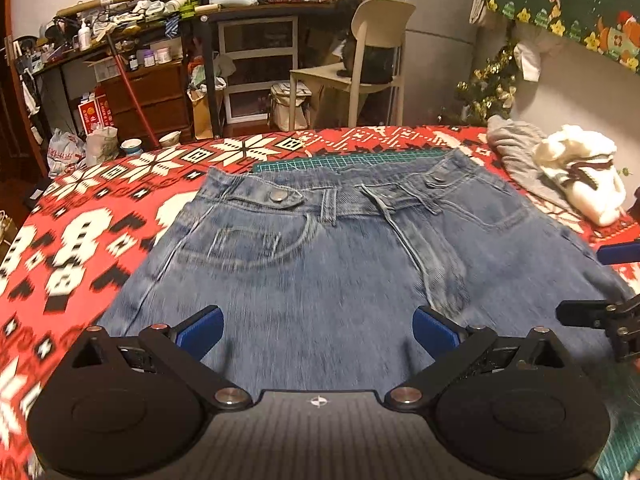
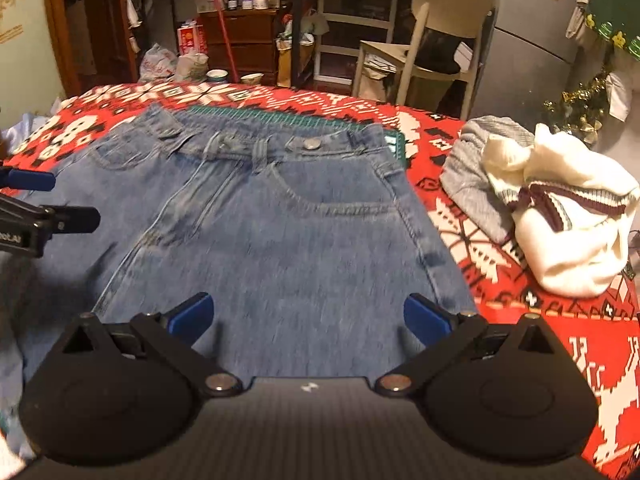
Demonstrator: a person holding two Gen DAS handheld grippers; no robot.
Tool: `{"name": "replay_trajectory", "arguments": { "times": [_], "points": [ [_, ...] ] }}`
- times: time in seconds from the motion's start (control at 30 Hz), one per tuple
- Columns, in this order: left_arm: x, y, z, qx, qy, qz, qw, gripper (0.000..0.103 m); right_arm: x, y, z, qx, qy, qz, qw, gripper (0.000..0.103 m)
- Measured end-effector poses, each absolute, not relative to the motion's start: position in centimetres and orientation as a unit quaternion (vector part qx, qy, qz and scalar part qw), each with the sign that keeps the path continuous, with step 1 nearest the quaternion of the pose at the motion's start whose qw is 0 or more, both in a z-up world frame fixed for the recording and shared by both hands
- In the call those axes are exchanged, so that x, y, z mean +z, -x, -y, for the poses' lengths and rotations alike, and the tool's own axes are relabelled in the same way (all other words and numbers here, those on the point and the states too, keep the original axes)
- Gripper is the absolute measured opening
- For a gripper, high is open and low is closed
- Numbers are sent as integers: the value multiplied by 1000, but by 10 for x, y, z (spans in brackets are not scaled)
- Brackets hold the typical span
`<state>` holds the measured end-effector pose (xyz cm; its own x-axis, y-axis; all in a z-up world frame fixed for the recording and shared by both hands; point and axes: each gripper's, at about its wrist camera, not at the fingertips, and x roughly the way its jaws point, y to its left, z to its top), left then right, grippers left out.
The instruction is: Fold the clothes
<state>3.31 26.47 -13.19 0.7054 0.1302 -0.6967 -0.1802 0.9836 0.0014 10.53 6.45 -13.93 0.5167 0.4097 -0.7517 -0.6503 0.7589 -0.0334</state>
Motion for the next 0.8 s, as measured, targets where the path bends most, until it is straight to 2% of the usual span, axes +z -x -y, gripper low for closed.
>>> {"name": "replay_trajectory", "arguments": {
  "times": [0.37, 0.8],
  "points": [
    [-157, -45, -268, 90, 24, -392, 915, 103, -168, -142, -79, 283, 128, -406, 860, 102],
    [-155, 0, -249, 95, 29, -391, 915, 103, -173, -93, -56, 294, 144, -385, 863, 102]
  ]
}}
